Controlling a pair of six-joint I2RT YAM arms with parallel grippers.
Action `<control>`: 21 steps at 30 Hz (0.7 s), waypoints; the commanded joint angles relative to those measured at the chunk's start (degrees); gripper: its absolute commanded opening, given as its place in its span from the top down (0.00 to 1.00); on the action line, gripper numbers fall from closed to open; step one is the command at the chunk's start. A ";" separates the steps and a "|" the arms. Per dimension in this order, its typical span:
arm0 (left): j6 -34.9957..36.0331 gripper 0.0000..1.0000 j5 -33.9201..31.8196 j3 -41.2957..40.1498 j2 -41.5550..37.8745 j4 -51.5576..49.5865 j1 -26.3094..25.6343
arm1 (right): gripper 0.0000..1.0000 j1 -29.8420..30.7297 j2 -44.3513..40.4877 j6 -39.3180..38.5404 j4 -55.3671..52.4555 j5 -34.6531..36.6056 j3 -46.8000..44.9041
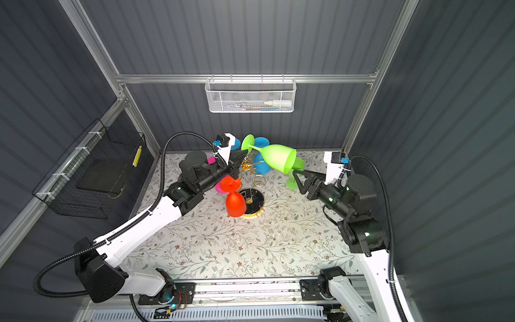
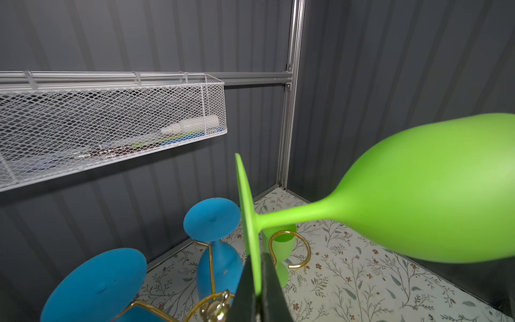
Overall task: Take the wine glass off the wine glass rack
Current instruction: Pick up the wine glass from the wine glass rack.
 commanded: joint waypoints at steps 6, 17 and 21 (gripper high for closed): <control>-1.73 1.00 3.99 -0.30 -1.08 0.36 0.24 | 0.51 -0.20 5.36 2.25 7.36 -3.24 1.73; -2.22 1.00 4.01 0.23 -0.16 -1.17 0.41 | 1.00 -0.04 8.84 4.38 10.80 -4.83 2.08; -2.70 0.71 -0.73 -0.88 -1.35 -0.37 0.49 | 1.00 -0.13 8.17 2.25 7.39 -0.85 3.06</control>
